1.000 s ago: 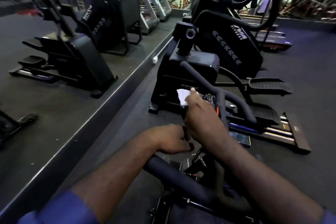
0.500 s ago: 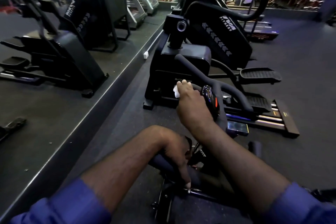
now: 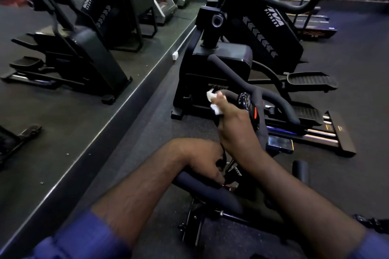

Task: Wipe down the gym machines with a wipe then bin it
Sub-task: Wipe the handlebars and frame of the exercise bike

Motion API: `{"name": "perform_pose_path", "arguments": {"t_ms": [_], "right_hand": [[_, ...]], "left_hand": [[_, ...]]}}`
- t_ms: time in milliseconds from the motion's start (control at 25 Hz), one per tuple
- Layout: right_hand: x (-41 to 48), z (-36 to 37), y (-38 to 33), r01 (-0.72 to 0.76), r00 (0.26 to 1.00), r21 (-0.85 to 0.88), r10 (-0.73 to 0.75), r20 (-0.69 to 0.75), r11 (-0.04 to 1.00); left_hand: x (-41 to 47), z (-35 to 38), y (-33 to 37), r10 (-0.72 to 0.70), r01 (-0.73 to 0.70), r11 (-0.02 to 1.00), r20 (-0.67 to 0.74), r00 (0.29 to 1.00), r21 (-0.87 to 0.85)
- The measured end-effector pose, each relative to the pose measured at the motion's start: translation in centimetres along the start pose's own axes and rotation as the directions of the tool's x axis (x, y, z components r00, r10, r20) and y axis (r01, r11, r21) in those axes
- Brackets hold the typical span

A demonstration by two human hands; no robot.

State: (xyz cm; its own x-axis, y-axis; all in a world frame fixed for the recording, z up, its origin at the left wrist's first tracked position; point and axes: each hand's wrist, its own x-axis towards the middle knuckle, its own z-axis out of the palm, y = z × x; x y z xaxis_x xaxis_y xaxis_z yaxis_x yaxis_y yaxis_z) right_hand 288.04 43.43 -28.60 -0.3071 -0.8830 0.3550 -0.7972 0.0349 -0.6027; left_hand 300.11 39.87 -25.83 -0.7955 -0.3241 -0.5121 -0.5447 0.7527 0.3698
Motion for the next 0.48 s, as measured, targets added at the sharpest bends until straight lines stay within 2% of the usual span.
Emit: {"name": "perform_pose_path", "arguments": {"t_ms": [80,120,160,200,240,280,360,480], "right_hand": [[-1.6,-1.5,0.5,0.011,1.0,0.037,-0.011,-0.009,0.999],[-1.0,-1.5,0.5,-0.003,0.999,0.046,0.005,-0.043,0.999],[0.1,-1.1,0.1,-0.031,0.997,0.033,0.033,-0.071,0.999],[0.8,-0.2,-0.3,-0.046,0.997,0.021,0.048,-0.066,0.999],[0.9,0.5,-0.6,-0.038,0.999,0.034,0.038,-0.021,0.999],[0.5,0.9,-0.5,-0.005,1.0,0.066,0.004,0.019,0.998],[-1.3,-0.4,1.0,0.079,0.993,0.125,-0.089,0.078,0.989],[-2.8,-4.0,3.0,0.184,0.963,0.086,-0.197,0.186,0.979]], "left_hand": [[0.2,0.0,-1.3,-0.178,0.148,0.947,-0.082,0.981,-0.286],[0.5,-0.2,-1.9,-0.319,0.217,0.872,-0.173,0.932,-0.44],[0.8,-0.5,-2.6,-0.446,0.232,0.797,-0.284,0.849,-0.558],[1.0,-0.9,-2.9,-0.529,0.194,0.749,-0.396,0.751,-0.633],[1.1,-1.3,-2.9,-0.567,0.118,0.707,-0.46,0.683,-0.698],[1.2,-1.7,-2.6,-0.585,0.016,0.635,-0.467,0.663,-0.773],[1.4,-2.4,-1.8,-0.599,-0.151,0.399,-0.382,0.704,-0.904],[1.4,-3.3,-0.8,-0.616,-0.25,0.086,-0.249,0.748,-0.964]]}}
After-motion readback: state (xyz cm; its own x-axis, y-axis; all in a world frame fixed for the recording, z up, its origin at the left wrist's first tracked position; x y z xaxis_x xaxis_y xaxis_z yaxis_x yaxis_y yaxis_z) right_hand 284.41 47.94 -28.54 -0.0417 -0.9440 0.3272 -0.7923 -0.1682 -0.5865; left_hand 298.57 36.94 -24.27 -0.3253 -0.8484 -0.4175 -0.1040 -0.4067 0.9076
